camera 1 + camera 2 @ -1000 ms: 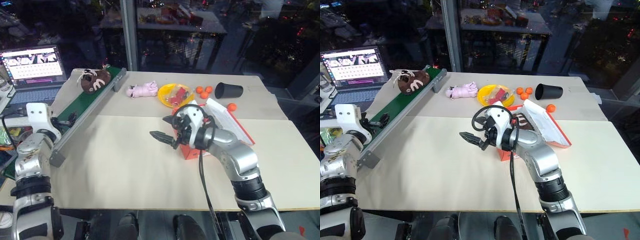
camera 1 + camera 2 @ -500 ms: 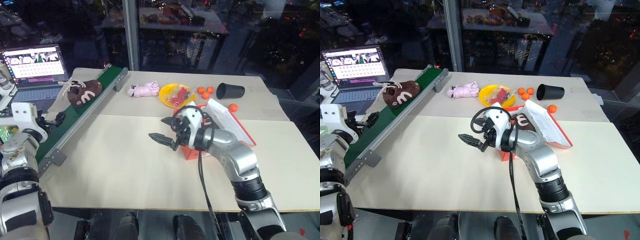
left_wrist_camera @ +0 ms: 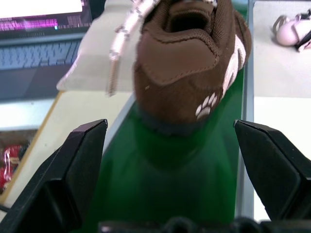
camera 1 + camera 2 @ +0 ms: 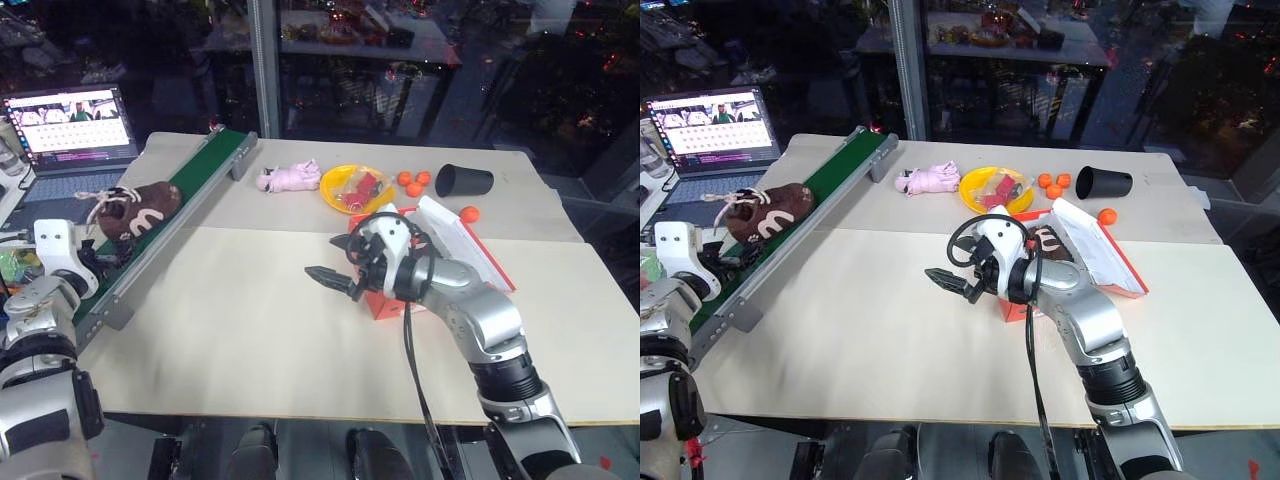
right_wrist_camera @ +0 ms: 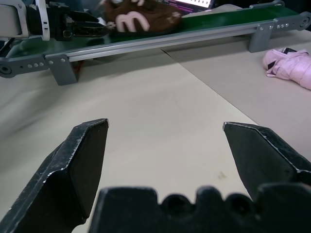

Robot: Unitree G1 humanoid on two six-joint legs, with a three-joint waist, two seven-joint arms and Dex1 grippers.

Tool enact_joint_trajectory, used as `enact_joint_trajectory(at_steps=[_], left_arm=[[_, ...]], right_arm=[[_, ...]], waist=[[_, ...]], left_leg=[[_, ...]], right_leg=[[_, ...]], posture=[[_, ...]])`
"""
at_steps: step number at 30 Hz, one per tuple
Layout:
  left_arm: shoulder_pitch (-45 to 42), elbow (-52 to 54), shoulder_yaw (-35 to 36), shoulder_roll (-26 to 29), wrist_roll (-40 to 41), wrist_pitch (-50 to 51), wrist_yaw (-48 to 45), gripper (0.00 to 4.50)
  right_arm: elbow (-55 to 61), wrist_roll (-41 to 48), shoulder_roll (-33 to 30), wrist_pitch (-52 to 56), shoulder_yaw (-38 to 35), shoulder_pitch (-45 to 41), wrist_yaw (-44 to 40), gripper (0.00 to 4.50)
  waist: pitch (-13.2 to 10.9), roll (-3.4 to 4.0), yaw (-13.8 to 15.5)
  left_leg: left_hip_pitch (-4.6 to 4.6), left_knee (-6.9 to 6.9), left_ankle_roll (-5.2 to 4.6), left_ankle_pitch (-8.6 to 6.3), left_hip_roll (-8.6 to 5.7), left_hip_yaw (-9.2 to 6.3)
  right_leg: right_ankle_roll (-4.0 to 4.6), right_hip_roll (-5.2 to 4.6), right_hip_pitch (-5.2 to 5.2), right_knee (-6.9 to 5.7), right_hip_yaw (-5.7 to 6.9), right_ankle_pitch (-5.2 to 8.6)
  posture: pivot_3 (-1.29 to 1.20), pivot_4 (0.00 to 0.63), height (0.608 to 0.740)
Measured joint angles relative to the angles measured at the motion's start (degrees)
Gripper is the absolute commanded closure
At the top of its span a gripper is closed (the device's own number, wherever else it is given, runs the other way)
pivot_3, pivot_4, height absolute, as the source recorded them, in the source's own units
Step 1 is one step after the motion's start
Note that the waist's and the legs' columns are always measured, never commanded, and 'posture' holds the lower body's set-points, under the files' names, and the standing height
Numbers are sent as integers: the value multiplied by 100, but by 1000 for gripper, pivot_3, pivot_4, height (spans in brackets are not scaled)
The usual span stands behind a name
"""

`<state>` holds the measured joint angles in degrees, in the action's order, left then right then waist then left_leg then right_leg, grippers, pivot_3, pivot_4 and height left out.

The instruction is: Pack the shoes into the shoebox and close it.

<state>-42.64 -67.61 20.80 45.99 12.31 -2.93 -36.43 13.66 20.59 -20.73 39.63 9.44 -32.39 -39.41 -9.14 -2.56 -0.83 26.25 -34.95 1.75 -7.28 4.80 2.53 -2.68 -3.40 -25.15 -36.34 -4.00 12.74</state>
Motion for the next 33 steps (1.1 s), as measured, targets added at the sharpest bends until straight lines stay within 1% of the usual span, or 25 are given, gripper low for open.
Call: enact_joint_trajectory(at_steps=[7, 8, 9, 10, 11, 12, 14, 16, 19, 21, 24, 25, 26, 28, 30, 33], left_arm=[[-18, -367, -52, 114, -150, 3, 70, 36], [-18, -376, -52, 114, -151, 3, 64, 286], [-18, -377, -54, 114, -154, 3, 49, 286], [-18, -376, -55, 105, -154, 3, -28, 646], [-18, -373, -53, 85, -146, -2, -90, 804], [-19, -343, -53, 53, -138, -8, -194, 1249], [-47, -218, -64, -99, -107, -9, -415, 1678], [-76, -40, -96, -294, -91, 12, -584, 1890], [-137, 341, -179, -597, -59, 201, -687, 1920], [-178, 897, -221, -867, 73, 467, -738, 1920], [-227, 1905, -234, -1133, 371, 902, -757, 1920], [-221, 2542, -271, -1316, 517, 1241, -684, 1920], [-230, 2957, -319, -1492, 633, 1442, -636, 1920], [-237, 4057, -566, -2019, 888, 2009, -447, 1920], [-234, 4779, -881, -2401, 1078, 2456, -366, 1920], [-213, 5352, -1069, -2667, 1264, 2938, -177, 1920]], right_arm=[[75, 1, -149, 1, -12, 17, 26, 0], [103, 2, -165, 1, -12, 22, 38, 0], [121, 3, -176, 2, -12, 23, 50, 0], [149, 3, -188, 2, -12, 25, 66, 0], [169, 3, -204, 2, -12, 32, 71, 0], [177, 4, -231, 3, -12, 39, 76, 0], [180, 4, -259, 12, -11, 46, 85, 0], [189, 9, -259, 17, -11, 46, 90, 0], [190, 43, -257, 57, -19, 44, 108, 0], [189, 158, -148, 139, -161, 31, 161, 0], [186, 463, 108, 302, -496, -93, 349, 0], [92, 809, 395, 559, -903, -197, 615, 0], [-30, 1026, 602, 717, -1213, -332, 824, 0], [-321, 1703, 1101, 1084, -2022, -762, 1471, 0], [-449, 2194, 1390, 1257, -2522, -1082, 1966, 0], [-568, 2728, 1552, 1430, -3043, -1228, 2531, 0]], waist=[[0, -1, 8], [0, -1, 21], [0, -1, 34], [0, -1, 53], [0, -1, 63], [1, -1, 84], [1, -1, 137], [1, -2, 163], [1, -3, 159], [-3, -10, 151], [-4, -12, 119], [-4, -13, 106], [-4, -12, 106], [-4, -12, 118], [-4, -12, 119], [-4, -12, 50]], left_leg=[[-1, -5, 2, 1, 0, 0], [-1, -8, 3, 0, 0, 0], [-1, -10, 3, 1, 0, 0], [-1, -11, 4, 0, 0, 0], [-1, -11, 5, 1, 0, 0], [-1, -12, 5, 1, 0, 0], [-1, -12, 5, 1, -1, 2], [0, -13, 5, 1, -1, 2], [6, -16, 4, 2, 0, 1], [9, -17, 4, 4, 0, 0], [9, -19, -33, 28, 0, -1], [9, -19, -36, 30, 0, -3], [9, -21, -36, 30, 0, -3], [9, -26, -37, 31, 0, -8], [9, -27, -37, 31, -1, -8], [9, -24, -38, 31, 0, -11]], right_leg=[[2, 0, -4, -20, 0, 3], [2, -1, -4, -28, 0, 6], [3, -1, -4, -33, 1, 8], [4, -2, -5, -35, 1, 8], [4, -2, -5, -35, 2, 8], [5, -2, -4, -35, 2, 9], [5, -4, -3, -35, 3, 11], [5, -4, -2, -35, 3, 11], [4, -3, -3, -36, 4, 11], [4, -1, -5, -38, 4, 10], [3, 0, -5, -38, 2, 10], [2, 0, -3, -42, 1, 9], [2, -1, -3, -45, 1, 9], [-1, 0, 4, -49, 1, 8], [-2, 1, 5, -45, 1, 7], [-3, 3, 3, -46, -1, 7]], posture=[[0, 150, 736], [0, 150, 736], [0, 150, 736], [0, 150, 736], [0, 150, 736], [0, 150, 736], [0, 150, 736], [0, 150, 736], [0, 150, 736], [0, 150, 736], [0, 150, 736], [0, 150, 736], [0, 150, 736], [0, 150, 736], [0, 150, 736], [0, 150, 736]])
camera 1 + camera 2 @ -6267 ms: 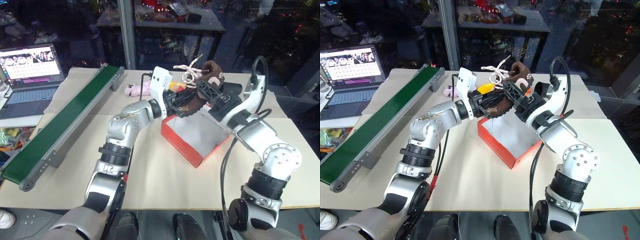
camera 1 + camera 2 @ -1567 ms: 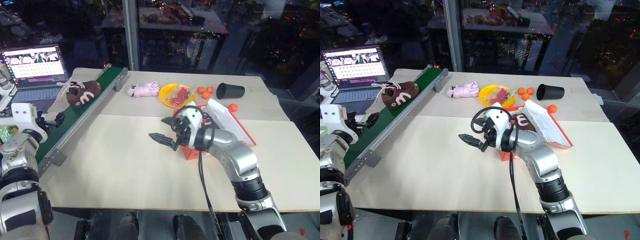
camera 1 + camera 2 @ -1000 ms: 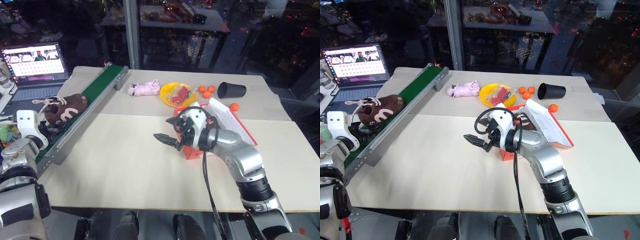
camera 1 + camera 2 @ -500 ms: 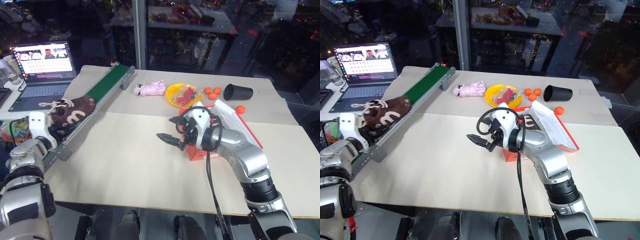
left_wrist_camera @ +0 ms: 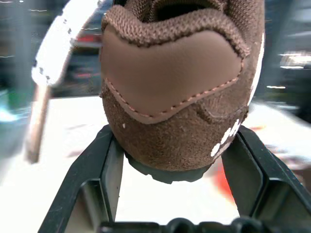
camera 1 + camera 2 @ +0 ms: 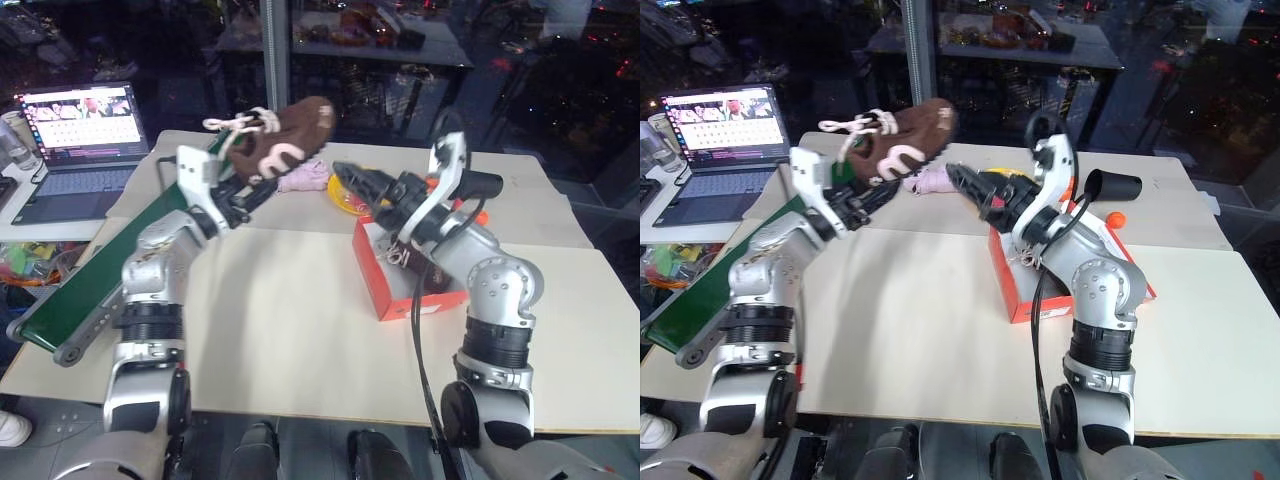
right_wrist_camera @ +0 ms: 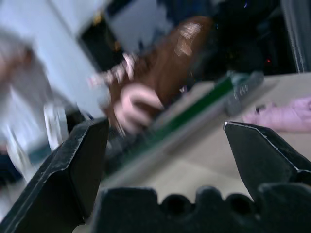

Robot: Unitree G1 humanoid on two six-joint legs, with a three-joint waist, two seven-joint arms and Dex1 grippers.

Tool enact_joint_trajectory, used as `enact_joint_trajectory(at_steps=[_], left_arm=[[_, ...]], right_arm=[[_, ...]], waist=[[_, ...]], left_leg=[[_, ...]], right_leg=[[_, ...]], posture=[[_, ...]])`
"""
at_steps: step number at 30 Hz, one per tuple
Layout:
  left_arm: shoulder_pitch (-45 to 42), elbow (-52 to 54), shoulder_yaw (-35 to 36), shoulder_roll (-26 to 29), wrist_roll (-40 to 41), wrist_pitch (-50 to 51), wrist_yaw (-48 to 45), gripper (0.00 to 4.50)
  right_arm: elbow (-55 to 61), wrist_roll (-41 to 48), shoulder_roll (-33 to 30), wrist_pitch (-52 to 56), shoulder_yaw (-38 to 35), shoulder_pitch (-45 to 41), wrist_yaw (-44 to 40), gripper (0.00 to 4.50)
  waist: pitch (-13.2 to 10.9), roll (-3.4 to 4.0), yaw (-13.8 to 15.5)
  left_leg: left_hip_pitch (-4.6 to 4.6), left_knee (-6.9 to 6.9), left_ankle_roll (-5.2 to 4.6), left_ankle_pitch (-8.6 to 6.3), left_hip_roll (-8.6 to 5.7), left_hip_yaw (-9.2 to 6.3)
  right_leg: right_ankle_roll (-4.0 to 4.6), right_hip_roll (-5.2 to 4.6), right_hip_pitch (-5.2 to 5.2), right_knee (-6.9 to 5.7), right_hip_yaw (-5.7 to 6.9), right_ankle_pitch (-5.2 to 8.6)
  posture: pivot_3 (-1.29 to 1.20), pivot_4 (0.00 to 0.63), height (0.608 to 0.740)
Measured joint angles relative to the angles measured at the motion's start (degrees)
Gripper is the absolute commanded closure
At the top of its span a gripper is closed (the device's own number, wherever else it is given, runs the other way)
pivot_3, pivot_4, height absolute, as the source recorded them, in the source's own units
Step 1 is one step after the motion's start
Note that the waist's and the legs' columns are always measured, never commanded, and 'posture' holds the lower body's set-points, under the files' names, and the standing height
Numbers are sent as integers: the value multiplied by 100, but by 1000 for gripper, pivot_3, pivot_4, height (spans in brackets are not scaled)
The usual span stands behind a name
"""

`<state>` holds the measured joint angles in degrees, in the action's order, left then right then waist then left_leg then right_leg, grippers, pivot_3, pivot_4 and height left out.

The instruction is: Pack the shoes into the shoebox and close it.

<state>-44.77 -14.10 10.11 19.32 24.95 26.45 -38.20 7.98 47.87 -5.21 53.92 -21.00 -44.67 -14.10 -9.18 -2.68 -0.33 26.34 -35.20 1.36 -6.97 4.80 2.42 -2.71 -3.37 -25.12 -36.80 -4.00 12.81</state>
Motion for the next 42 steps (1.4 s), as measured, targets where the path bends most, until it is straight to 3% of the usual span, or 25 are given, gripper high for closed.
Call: enact_joint_trajectory(at_steps=[4, 11, 14, 18, 23, 25, 27, 31, 35, 42], left_arm=[[-2, 518, -305, -498, 226, 501, 151, 1920], [24, 980, -834, -882, 430, 912, 129, 1920], [67, 1047, -900, -914, 438, 985, 147, 1922], [78, 1074, -910, -918, 442, 987, 140, 1922], [79, 1058, -839, -919, 515, 1047, 187, 22], [82, 1060, -743, -860, 609, 1108, 195, 0], [93, 1062, -705, -696, 594, 1121, 233, 0], [363, 963, -354, -98, 436, 1120, 399, 0], [488, 859, -145, 57, 382, 1113, 622, 0], [830, 1171, -161, -28, 344, 1120, 825, 0]], right_arm=[[-284, 540, 133, 29, -601, -119, 723, 0], [-285, 969, 128, 16, -642, -259, 1197, 0], [-195, 1013, 106, -14, -640, -184, 1318, 732], [-114, 1145, 96, -43, -638, -116, 1465, 2074], [-105, 1196, 2, -136, -555, -142, 1592, 3660], [-128, 1172, -177, -192, -515, -193, 1588, 3972], [-245, 1003, -582, -258, -388, -268, 1468, 3989], [-679, 71, -2193, -303, 176, -414, 654, 4006], [-1378, -1002, -3400, -375, 1432, -430, -564, 4009], [-2195, -1975, -3533, -599, 2758, 33, -2064, 4009]], waist=[[-1, 2, -64], [0, 5, -150], [0, 5, -170], [0, 5, -187], [0, 6, -191], [-1, 7, -190], [-2, 8, -190], [-6, 15, -192], [-6, 15, -193], [-6, 15, -190]], left_leg=[[-1, -1, -1, 1, -3, -6], [-2, 0, -3, 1, -4, -15], [-1, -1, -3, 1, -4, -17], [-1, 0, -3, 1, -4, -18], [-1, 0, -3, 1, -5, -19], [-1, 0, -3, 1, -5, -19], [0, 0, -3, 1, -7, -19], [-1, 7, -4, 1, -9, -19], [-1, 7, -3, 1, -10, -18], [-1, 5, -3, 1, -11, -18]], right_leg=[[0, 1, 0, -3, -1, 0], [-2, 5, 1, -2, -3, 1], [-2, 5, 2, -2, -3, 1], [-3, 5, 2, 0, -3, 2], [-3, 5, 2, 0, -3, 2], [-3, 5, 2, 1, -2, 3], [-4, 3, 3, 3, -3, 3], [-3, 1, 2, 8, -3, 7], [-2, 1, 3, 14, -5, 8], [-5, 1, 3, 13, -7, 8]], posture=[[0, 150, 736], [0, 150, 736], [0, 150, 736], [0, 150, 736], [0, 150, 736], [0, 150, 736], [0, 150, 736], [0, 150, 736], [0, 150, 736], [0, 150, 736]])
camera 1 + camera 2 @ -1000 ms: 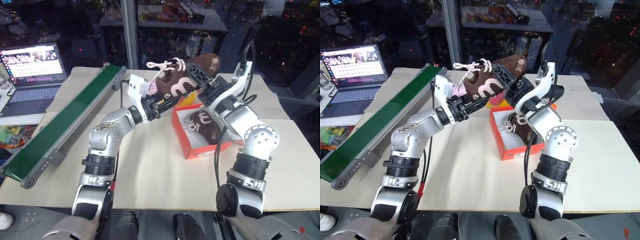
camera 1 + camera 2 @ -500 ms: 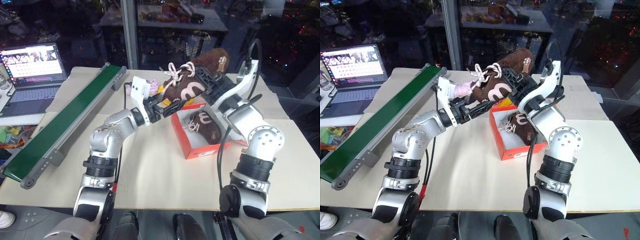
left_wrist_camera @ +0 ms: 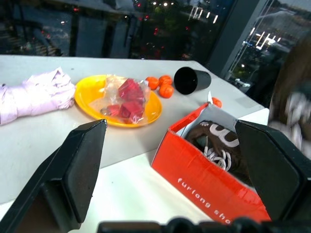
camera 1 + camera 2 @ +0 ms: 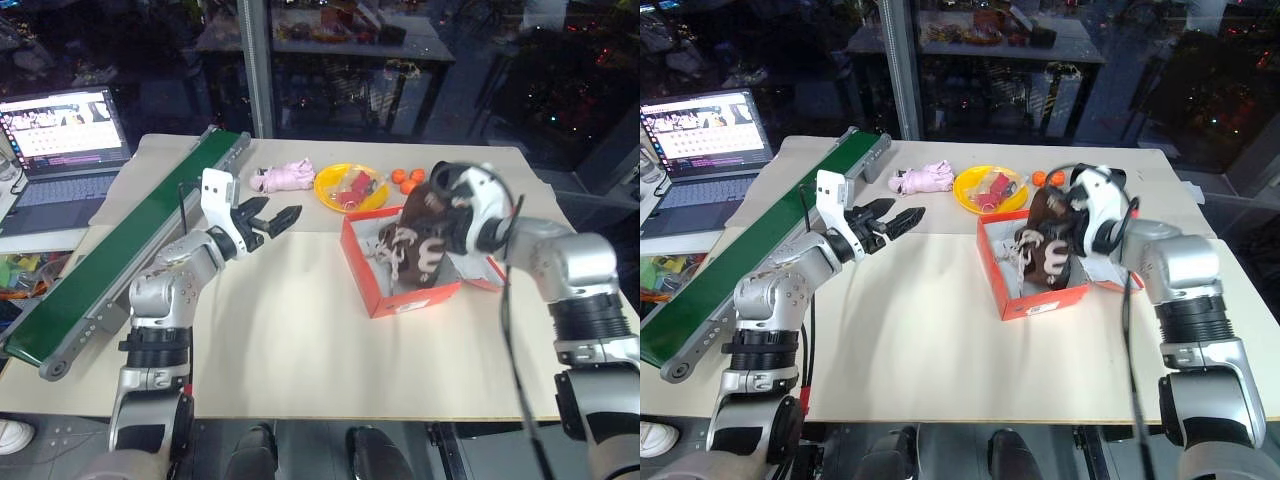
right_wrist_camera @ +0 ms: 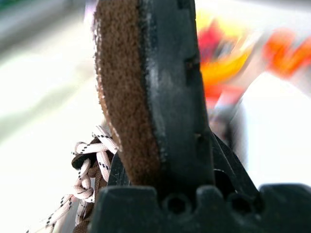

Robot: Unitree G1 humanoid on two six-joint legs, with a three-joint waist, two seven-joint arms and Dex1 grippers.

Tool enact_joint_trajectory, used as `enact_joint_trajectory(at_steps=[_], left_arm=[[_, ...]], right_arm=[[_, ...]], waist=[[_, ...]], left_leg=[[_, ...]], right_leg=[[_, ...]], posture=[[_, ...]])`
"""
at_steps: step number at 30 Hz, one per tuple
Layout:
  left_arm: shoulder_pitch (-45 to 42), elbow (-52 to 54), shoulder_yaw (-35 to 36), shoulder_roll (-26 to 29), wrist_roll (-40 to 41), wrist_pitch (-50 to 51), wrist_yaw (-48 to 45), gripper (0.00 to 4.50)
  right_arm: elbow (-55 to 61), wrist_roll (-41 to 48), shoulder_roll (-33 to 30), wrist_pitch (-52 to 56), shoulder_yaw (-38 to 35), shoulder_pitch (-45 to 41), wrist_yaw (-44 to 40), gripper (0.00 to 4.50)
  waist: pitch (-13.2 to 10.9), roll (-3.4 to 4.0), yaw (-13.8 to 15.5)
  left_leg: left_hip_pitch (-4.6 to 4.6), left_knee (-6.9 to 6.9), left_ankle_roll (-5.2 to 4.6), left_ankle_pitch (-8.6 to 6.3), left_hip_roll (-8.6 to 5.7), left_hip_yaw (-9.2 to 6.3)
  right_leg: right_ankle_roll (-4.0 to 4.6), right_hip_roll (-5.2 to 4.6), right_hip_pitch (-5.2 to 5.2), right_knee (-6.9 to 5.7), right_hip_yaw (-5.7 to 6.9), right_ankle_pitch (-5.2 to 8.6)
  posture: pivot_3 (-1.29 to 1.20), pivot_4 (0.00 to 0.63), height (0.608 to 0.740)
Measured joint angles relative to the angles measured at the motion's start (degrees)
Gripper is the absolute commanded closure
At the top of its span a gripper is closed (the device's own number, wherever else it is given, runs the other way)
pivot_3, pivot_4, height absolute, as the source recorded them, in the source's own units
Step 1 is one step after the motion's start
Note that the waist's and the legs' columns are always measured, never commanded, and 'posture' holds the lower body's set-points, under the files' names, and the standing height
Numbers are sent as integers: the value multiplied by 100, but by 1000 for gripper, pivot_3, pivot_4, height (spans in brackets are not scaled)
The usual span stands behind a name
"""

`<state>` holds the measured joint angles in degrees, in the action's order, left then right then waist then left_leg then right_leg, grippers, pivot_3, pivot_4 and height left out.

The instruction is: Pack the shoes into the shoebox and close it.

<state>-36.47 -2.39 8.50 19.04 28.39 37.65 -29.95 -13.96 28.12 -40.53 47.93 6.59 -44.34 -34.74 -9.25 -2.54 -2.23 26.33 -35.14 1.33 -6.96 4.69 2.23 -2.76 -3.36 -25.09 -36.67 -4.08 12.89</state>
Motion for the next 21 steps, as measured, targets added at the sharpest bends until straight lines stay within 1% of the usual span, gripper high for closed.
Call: enact_joint_trajectory(at_steps=[5, 7, 10, 13, 15, 17, 19, 21], left_arm=[[176, 255, 6, -22, 2, 15, 170, 0], [253, 374, 18, -33, 11, 17, 229, 0], [406, 464, 22, -73, 24, 24, 315, 0], [506, 558, 9, -92, 24, 27, 406, 0], [541, 612, 17, -89, 24, 28, 461, 0], [586, 686, 13, -83, 22, 29, 491, 0], [726, 890, 11, 0, 17, 39, 520, 0], [831, 1023, -7, 4, 21, 111, 541, 0]], right_arm=[[-333, -375, 69, -126, 219, 9, -562, 4009], [-581, -687, 115, -331, 484, -77, -808, 4009], [-1379, -1372, 425, -813, 1137, -398, -1198, 4009], [-2273, -2071, 725, -1393, 1659, -972, -1632, 4009], [-2870, -2465, 961, -1791, 1841, -1251, -1780, 4009], [-3407, -2763, 1180, -2124, 1941, -1439, -1853, 4009], [-3949, -3020, 1460, -2456, 1967, -1667, -1873, 3008], [-4369, -3188, 1713, -2732, 1965, -1741, -1817, 2395]], waist=[[-1, 2, 17], [-1, 2, 11], [-1, 2, -16], [7, -11, -31], [13, -21, -38], [24, -38, -38], [37, -59, -64], [40, -62, -76]], left_leg=[[0, -9, 0, 0, -2, -1], [-3, -9, 1, 0, -2, -1], [-9, -9, 1, 0, -2, -1], [-20, -10, 1, 0, -1, -3], [-43, -11, 2, -1, 0, -3], [-89, -2, 13, -8, 1, -3], [-106, 3, 34, -21, 2, -1], [-108, 4, 45, -28, 2, -2]], right_leg=[[-1, -1, 2, -4, 0, -1], [-1, -1, 6, -2, 0, 0], [-1, 0, 7, -5, 0, 0], [-1, 3, 21, -4, 2, -1], [-1, 2, 45, -1, 3, -1], [-2, 1, 91, 11, 6, 2], [-11, 1, 98, 12, 5, 8], [-11, 1, 96, 5, 5, 8]], posture=[[0, 150, 736], [0, 150, 736], [0, 150, 736], [0, 150, 736], [0, 150, 736], [0, 150, 736], [0, 150, 736], [0, 150, 736]])
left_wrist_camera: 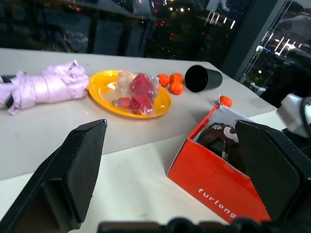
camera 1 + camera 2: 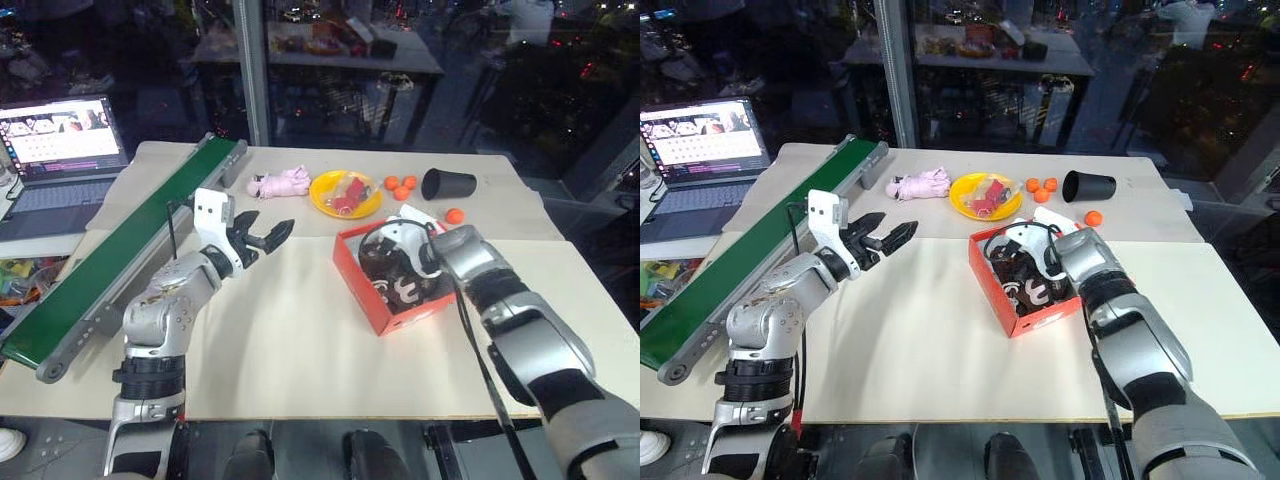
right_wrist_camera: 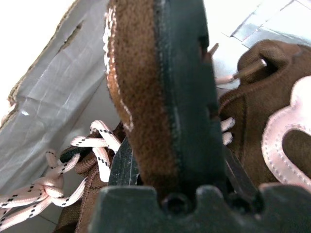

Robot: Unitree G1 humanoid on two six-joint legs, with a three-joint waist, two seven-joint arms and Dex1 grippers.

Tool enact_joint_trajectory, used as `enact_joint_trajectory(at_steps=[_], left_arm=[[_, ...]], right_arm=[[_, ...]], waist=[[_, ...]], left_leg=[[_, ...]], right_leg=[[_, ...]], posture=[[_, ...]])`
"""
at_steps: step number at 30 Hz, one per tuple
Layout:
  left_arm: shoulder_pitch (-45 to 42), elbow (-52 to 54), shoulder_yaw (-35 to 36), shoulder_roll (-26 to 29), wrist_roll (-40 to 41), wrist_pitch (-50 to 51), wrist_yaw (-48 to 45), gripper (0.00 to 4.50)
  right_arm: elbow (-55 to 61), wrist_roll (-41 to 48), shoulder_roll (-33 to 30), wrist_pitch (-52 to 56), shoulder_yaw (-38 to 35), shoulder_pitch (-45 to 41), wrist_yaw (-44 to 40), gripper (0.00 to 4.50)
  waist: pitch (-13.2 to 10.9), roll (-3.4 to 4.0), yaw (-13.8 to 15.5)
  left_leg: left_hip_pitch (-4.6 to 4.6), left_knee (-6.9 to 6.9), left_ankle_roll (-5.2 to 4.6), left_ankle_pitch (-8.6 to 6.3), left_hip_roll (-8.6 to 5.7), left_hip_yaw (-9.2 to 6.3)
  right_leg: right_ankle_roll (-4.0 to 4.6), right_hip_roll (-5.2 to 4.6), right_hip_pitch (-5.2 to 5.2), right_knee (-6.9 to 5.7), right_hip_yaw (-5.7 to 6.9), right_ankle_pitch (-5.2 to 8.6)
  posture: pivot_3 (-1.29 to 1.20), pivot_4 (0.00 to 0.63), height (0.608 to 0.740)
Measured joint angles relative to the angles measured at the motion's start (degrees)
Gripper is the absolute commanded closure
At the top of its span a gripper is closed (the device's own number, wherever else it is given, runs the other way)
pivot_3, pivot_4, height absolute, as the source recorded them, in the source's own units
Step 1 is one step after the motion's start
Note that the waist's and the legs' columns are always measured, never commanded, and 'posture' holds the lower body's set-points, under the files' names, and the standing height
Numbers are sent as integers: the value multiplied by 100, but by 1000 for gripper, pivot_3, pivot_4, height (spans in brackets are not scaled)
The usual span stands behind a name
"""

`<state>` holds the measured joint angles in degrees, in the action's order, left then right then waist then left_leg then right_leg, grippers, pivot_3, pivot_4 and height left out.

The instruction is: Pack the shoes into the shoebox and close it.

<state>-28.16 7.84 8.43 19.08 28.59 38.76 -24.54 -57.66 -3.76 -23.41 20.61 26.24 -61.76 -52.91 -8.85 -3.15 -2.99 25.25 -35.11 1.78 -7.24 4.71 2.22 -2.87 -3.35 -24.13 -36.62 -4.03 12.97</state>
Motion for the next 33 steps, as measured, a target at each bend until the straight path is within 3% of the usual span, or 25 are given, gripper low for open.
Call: enact_joint_trajectory(at_steps=[7, 12, 16, 22, 27, 33], left_arm=[[127, 184, -33, 27, -5, 136, 136, 0], [127, 252, -62, 20, 4, 139, 135, 0], [114, 239, -193, 86, -2, 139, 10, 0], [-185, -89, -696, 616, -214, -29, -742, 0], [-662, -467, -1175, 893, -322, -242, -1821, 0], [-1355, -761, -1690, 978, -221, -261, -3139, 0]], right_arm=[[-830, -244, 477, -429, -410, -175, 296, 28], [-830, -164, 502, -377, -820, -230, 303, 28], [57, 212, 329, 398, -1423, -391, 194, 28], [3229, 1169, -276, 2638, -2307, -109, 69, 28], [5969, 1758, -1016, 4447, -2908, 1090, 401, 28], [8244, 1868, -1584, 6183, -4534, 2873, 1088, 1731]], waist=[[-7, 10, 32], [-18, 28, 19], [-33, 49, 32], [-38, 58, 116], [-39, 58, 260], [-38, 59, 353]], left_leg=[[5, 11, -3, 2, -2, -1], [5, 14, -2, 2, -2, 0], [29, 17, -31, 19, -2, -1], [42, 31, -26, 16, -2, -4], [73, 18, -24, 15, -6, -1], [109, -4, -31, 20, -9, -3]], right_leg=[[18, 0, -10, -8, -2, 2], [19, 2, -16, -14, -3, 2], [19, 2, -36, -13, -3, 4], [25, 1, -51, -13, 4, 13], [25, -6, -72, -7, 4, 17], [23, -7, -102, -14, 2, 16]], posture=[[0, 150, 736], [0, 150, 736], [0, 150, 736], [0, 150, 736], [0, 150, 736], [0, 150, 736]])
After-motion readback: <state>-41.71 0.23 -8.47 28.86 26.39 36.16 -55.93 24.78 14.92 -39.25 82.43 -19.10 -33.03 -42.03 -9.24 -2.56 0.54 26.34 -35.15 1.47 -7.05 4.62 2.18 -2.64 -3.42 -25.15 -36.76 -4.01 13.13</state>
